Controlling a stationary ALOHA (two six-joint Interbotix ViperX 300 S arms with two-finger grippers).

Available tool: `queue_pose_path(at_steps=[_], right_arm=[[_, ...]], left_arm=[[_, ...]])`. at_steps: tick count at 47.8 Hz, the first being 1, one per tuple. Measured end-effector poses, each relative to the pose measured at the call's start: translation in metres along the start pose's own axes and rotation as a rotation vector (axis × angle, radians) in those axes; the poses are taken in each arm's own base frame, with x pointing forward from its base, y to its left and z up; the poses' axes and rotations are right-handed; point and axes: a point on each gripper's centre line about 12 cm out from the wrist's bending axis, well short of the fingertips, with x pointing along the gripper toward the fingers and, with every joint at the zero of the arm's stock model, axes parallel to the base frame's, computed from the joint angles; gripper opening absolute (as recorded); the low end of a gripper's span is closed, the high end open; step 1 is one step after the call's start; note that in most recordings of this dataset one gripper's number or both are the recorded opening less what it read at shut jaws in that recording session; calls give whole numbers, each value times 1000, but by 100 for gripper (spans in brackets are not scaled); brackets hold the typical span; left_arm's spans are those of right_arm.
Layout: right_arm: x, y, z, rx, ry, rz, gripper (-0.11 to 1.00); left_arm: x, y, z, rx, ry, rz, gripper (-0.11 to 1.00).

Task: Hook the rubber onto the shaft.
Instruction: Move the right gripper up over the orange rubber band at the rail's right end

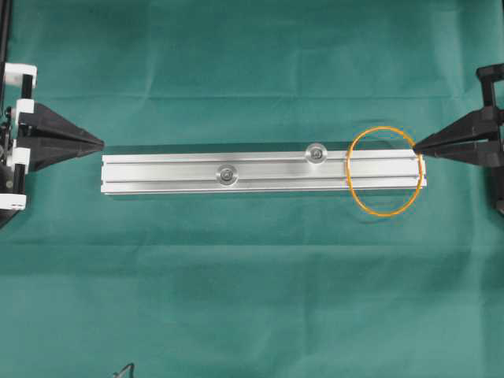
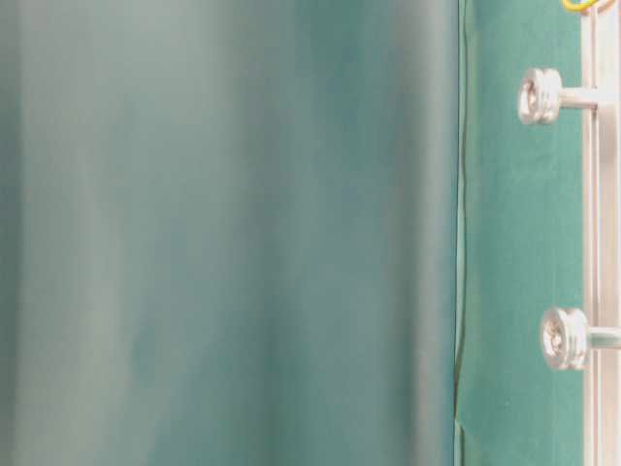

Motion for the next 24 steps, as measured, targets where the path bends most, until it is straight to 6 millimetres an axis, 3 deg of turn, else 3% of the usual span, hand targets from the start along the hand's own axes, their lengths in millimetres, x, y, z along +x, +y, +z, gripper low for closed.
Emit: queue_pose_path(at_steps=[8,24], right_arm=[[3,0,-7,2,101,-2,3],[5,0,-8,1,129,-2,3]], left_arm=[[-1,0,-2,0,69,0,0],[-3,0,0,0,74,1,0]])
